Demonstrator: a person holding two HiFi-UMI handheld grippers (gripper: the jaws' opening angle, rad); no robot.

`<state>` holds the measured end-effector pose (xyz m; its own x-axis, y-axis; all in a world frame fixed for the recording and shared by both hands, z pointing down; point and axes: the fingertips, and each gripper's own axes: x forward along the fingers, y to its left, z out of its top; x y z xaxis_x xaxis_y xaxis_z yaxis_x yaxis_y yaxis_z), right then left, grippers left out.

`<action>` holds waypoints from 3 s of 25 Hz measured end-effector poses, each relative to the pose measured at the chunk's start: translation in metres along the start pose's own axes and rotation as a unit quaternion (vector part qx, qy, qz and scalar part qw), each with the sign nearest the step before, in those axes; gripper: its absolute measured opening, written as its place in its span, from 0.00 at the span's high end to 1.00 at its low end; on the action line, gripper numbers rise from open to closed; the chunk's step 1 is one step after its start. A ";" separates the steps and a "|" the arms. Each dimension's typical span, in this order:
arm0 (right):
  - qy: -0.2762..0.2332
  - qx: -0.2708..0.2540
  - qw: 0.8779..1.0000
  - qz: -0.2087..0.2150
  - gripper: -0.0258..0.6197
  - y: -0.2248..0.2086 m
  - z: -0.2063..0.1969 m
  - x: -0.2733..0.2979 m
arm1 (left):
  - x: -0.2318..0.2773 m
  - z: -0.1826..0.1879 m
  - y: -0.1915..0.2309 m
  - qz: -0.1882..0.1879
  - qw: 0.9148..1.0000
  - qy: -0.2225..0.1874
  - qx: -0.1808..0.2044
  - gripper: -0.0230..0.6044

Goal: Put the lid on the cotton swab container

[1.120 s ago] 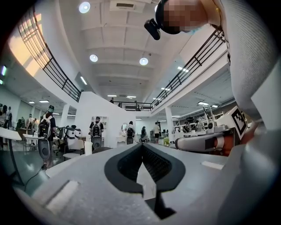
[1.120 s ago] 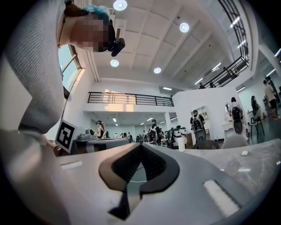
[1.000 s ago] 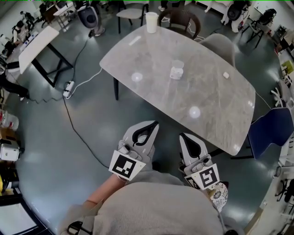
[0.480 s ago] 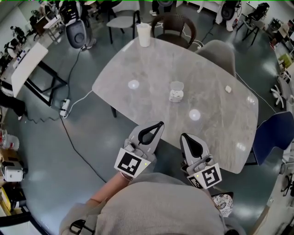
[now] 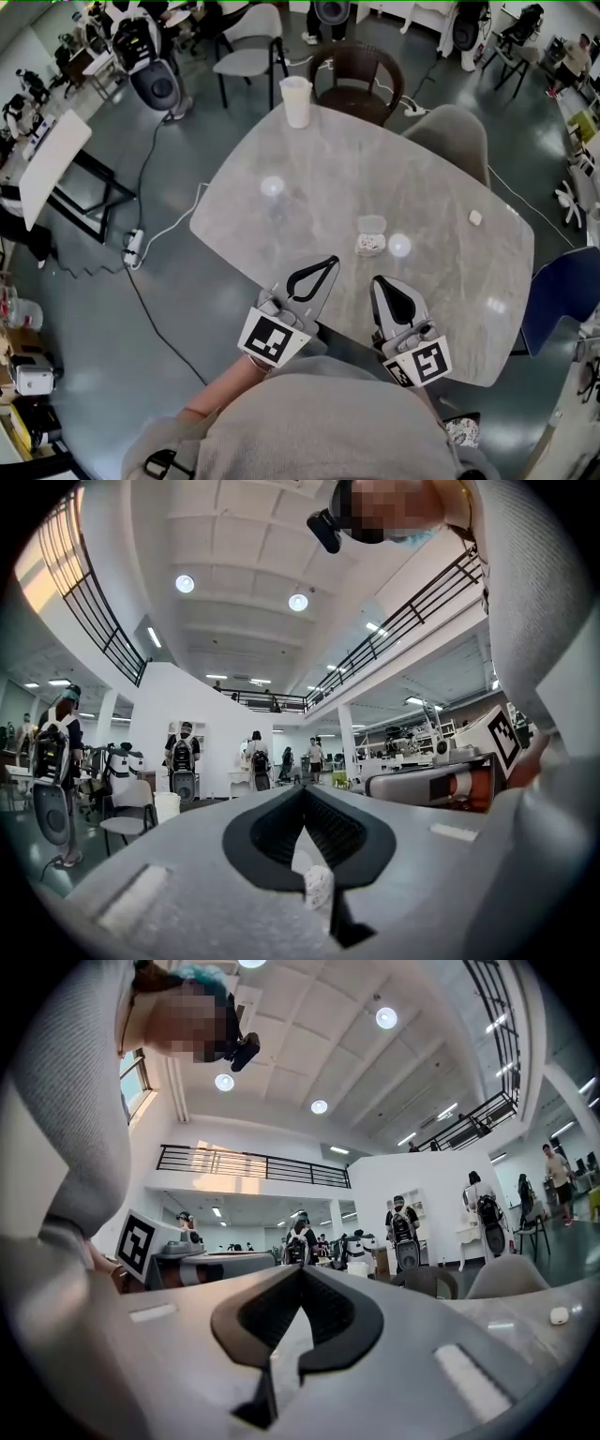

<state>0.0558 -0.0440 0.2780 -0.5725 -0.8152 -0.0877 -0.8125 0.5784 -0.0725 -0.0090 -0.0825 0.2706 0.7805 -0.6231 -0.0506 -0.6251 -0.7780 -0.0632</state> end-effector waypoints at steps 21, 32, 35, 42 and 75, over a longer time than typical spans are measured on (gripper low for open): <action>0.016 0.002 1.000 -0.014 0.96 -0.056 0.000 0.034 | 0.047 -0.023 0.032 0.000 1.000 0.025 -0.013 0.98; 0.022 0.005 0.999 -0.023 0.96 -0.071 -0.006 0.028 | 0.053 -0.051 0.023 -0.028 0.998 0.056 -0.002 0.94; 0.032 0.006 0.999 -0.025 0.96 -0.074 -0.011 0.027 | 0.056 -0.060 0.021 -0.035 0.997 0.065 -0.003 0.88; 0.047 0.018 0.998 -0.032 0.96 -0.083 -0.023 0.026 | 0.062 -0.079 0.019 -0.047 0.995 0.084 -0.003 0.80; 0.069 0.036 0.996 -0.049 0.96 -0.111 -0.049 0.032 | 0.094 -0.181 -0.004 -0.144 0.973 0.177 -0.013 0.42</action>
<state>0.1221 -0.1358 0.3322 -0.5039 -0.8616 0.0606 -0.8584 0.4917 -0.1462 0.0666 -0.1529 0.4465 0.8778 -0.3633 0.3122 -0.3829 -0.9238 0.0019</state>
